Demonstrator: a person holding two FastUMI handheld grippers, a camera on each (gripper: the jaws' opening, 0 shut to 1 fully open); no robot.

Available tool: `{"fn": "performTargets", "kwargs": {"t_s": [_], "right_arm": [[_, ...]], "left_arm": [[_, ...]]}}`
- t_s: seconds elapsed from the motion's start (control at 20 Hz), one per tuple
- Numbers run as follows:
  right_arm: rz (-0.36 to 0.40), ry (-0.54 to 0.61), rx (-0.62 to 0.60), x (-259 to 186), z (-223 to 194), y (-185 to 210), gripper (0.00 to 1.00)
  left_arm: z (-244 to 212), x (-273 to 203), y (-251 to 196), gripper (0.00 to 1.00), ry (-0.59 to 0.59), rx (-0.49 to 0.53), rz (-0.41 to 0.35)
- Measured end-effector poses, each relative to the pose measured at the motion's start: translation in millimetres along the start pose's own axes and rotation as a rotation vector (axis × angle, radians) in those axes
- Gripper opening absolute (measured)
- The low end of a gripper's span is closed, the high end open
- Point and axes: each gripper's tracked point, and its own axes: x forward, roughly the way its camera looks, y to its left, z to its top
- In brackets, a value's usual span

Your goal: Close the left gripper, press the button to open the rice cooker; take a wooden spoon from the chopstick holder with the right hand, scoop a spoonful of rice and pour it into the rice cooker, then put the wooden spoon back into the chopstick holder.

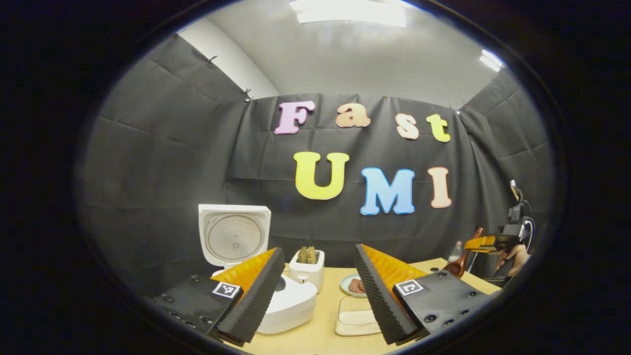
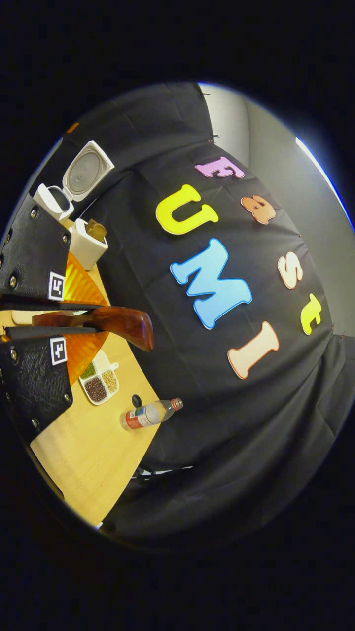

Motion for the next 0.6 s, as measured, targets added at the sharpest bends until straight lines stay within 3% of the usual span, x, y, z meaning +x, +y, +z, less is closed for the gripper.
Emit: {"fn": "performTargets", "kwargs": {"t_s": [0.6], "right_arm": [[-0.097,0.119,-0.148,24.9,-67.2,-57.4,0.13]], "left_arm": [[3.1,-17.8,-9.3,0.98,0.017,0.076,0.051]]}}
